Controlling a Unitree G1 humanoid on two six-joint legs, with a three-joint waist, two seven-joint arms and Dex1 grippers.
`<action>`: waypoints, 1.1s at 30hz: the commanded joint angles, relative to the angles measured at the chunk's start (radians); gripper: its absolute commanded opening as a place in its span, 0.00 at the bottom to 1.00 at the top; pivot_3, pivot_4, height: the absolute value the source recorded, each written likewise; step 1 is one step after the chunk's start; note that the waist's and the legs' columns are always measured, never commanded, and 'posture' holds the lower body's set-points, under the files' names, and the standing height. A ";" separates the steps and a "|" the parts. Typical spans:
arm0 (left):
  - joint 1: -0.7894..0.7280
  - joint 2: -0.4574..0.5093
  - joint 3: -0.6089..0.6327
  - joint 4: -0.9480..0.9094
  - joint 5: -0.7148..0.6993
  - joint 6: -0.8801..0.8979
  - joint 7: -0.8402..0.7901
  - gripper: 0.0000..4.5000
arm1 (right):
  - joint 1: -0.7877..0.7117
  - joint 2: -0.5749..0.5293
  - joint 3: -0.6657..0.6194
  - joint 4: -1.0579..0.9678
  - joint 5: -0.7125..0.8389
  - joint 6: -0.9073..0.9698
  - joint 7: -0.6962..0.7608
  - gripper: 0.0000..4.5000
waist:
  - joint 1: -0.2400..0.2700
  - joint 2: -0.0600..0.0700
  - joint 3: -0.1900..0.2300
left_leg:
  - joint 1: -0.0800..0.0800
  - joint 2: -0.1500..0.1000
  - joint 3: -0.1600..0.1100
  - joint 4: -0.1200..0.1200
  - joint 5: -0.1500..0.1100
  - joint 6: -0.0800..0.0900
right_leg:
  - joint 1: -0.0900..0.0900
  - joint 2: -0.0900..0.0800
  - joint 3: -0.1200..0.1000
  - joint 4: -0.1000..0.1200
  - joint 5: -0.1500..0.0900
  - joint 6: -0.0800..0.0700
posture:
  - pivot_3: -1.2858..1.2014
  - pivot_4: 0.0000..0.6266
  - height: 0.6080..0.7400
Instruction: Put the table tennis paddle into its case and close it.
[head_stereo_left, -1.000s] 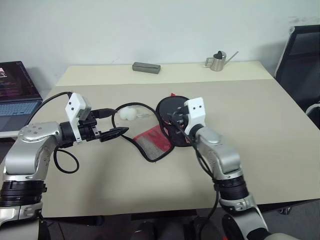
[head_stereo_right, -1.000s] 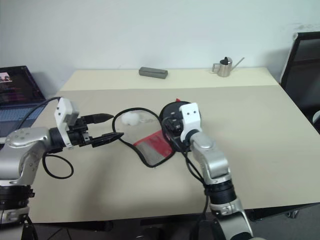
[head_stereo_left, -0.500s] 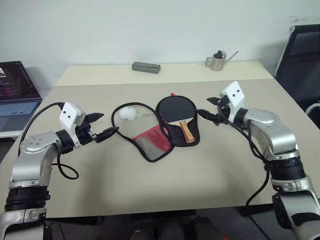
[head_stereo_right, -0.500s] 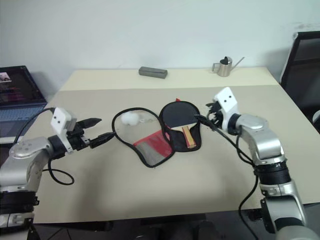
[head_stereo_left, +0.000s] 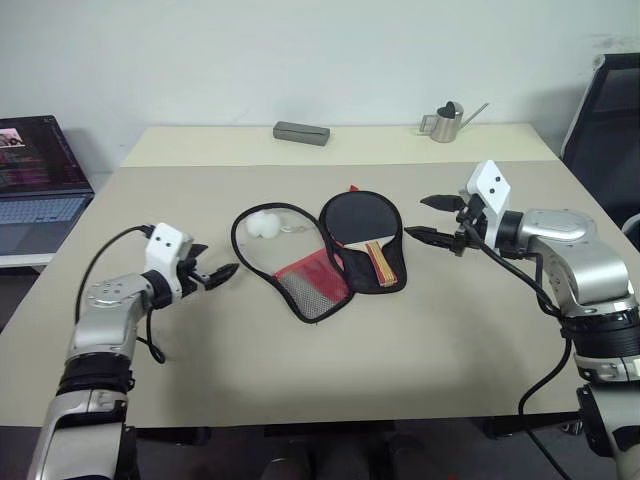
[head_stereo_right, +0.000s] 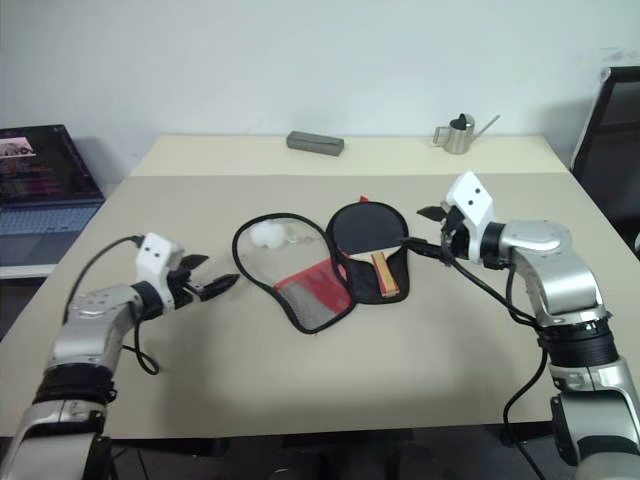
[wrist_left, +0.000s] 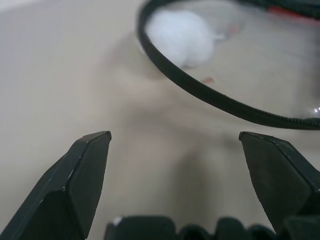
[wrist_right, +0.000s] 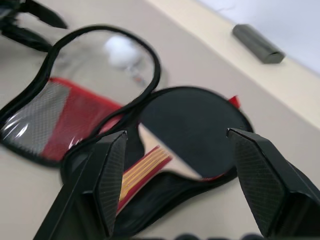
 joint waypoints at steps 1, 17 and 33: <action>-0.057 -0.006 -0.023 0.064 0.025 -0.048 -0.038 1.00 | 0.000 -0.059 -0.027 0.013 0.013 -0.023 0.064 0.76 | 0.000 0.000 0.000 | 0.000 0.000 0.000 0.000 0.000 0.000 | 0.000 0.000 0.000 0.000 0.000 0.000 | 0.52 0.24 1.00; -0.262 -0.154 -0.044 0.295 0.049 -0.170 -0.094 1.00 | 0.026 -0.152 -0.071 0.018 0.042 -0.022 0.139 0.76 | -0.001 -0.001 0.001 | -0.001 0.000 0.002 0.001 0.000 0.000 | 0.000 0.000 -0.001 0.000 0.000 0.001 | 0.52 0.24 1.00; -0.547 -0.411 -0.102 0.427 0.086 -0.245 -0.163 1.00 | 0.103 -0.184 -0.123 -0.087 0.090 0.038 0.104 0.76 | 0.001 -0.003 0.002 | -0.006 -0.002 0.002 0.008 0.000 0.000 | 0.000 -0.001 -0.002 0.000 0.002 0.004 | 0.52 0.24 1.00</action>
